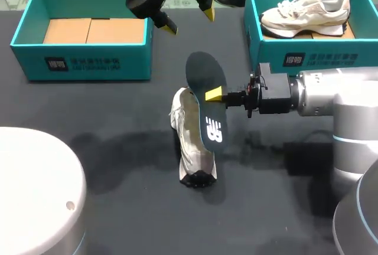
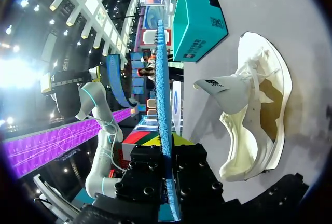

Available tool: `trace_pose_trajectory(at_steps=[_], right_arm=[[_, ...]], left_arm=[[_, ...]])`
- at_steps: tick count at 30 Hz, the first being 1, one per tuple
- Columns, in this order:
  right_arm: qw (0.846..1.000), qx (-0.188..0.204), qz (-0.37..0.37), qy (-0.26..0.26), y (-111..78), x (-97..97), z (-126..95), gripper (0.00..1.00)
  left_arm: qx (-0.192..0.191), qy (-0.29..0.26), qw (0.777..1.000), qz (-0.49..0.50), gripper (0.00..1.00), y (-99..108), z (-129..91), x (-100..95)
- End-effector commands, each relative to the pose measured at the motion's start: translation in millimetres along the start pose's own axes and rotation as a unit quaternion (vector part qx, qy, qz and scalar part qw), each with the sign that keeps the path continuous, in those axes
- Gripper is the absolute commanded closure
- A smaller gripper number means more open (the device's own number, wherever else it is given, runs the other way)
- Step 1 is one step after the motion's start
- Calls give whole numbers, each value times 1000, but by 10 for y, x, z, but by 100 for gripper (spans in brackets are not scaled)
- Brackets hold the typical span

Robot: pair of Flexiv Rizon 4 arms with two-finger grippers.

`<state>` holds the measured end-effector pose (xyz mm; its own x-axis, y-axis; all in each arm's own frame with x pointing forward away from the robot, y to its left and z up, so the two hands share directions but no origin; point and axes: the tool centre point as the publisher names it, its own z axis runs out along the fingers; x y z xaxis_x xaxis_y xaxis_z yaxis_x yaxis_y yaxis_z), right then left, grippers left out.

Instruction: Take the shoe out of the shoebox, open the shoe tongue, remove and reinsert the insole, then place the shoe into the shoebox

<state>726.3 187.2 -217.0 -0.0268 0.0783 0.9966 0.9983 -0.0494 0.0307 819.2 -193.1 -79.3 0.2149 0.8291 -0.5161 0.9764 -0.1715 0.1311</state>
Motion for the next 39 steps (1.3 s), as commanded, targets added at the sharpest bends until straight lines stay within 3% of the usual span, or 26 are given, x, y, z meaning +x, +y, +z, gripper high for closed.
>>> trace_pose_trajectory(at_steps=[1, 10, 22, 26, 31, 39], right_arm=[[1000, 0, 0, -1, -9, -1, 4, 100], [1000, 0, 0, -1, -9, -1, 4, 100], [1000, 0, 0, -1, -9, -1, 4, 100], [1000, 0, 0, -1, -9, -1, 4, 100], [1000, 0, 0, -1, -9, -1, 4, 100], [1000, 0, 0, -1, -9, -1, 4, 100]], left_arm=[[71, 290, 954, -8, 0, 160, 88, -133], [91, 337, 937, -13, 0, 96, 191, -254], [103, 353, 930, -20, 0, -19, 299, -283], [98, 303, 947, -36, 0, -87, 272, -222], [84, 201, 974, -61, 0, -205, 222, -94], [45, 52, 993, -97, 0, -353, 119, 118]])
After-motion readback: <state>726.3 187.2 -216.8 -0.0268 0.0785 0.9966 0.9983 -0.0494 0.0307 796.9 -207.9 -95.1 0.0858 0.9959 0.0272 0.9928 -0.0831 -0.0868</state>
